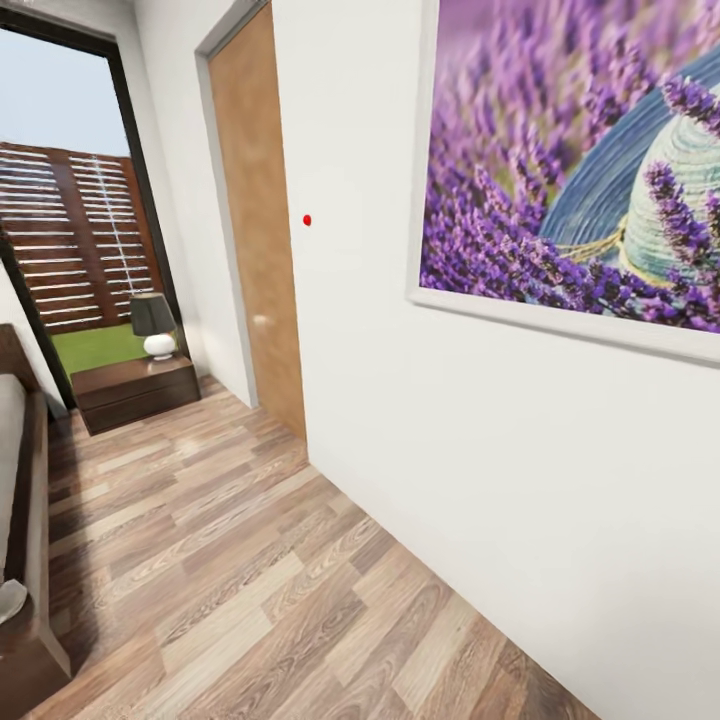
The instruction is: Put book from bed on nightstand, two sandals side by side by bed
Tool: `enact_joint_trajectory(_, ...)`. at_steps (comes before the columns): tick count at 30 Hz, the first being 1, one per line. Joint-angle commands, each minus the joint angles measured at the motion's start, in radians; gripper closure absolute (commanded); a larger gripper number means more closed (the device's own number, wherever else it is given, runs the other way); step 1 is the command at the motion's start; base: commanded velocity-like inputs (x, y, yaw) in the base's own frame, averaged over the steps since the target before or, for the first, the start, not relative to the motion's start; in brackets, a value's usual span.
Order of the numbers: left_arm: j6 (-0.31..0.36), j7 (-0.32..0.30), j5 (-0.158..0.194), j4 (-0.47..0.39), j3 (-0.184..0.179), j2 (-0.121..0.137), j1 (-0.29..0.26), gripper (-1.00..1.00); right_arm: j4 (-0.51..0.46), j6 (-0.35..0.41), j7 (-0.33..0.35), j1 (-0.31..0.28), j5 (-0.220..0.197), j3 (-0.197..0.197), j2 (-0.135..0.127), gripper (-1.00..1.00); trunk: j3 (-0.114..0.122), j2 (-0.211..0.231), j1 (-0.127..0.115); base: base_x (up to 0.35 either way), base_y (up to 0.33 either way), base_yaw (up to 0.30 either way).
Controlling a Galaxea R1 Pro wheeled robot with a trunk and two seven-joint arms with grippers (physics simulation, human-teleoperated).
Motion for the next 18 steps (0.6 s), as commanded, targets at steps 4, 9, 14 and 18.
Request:
enact_joint_trajectory(4, -0.003, 0.000, 0.003, 0.001, 0.002, -0.001, -0.001, -1.00, 0.000, -0.003, 0.002, 0.000, 0.000, -0.001, 0.000, -1.00, -0.001, -0.001, 0.000, 0.000, -0.078, 0.289)
enact_joint_trajectory(9, -0.003, 0.000, 0.003, 0.001, 0.002, -0.001, -0.001, -1.00, 0.000, -0.003, 0.002, 0.000, 0.000, -0.001, 0.000, -1.00, -0.001, -0.001, 0.000, 0.000, -0.019, 0.293)
enact_joint_trajectory(14, -0.003, 0.000, 0.003, 0.001, 0.002, -0.001, -0.001, -1.00, 0.000, -0.003, 0.002, 0.000, 0.000, -0.001, 0.000, -1.00, -0.001, -0.001, 0.000, 0.084, -0.110, 0.293)
enact_joint_trajectory(18, -0.003, 0.000, 0.003, 0.001, 0.002, -0.001, -0.001, -1.00, 0.000, -0.003, 0.002, 0.000, 0.000, -0.001, 0.000, -1.00, -0.001, -0.001, 0.000, 0.143, -0.186, 0.294)
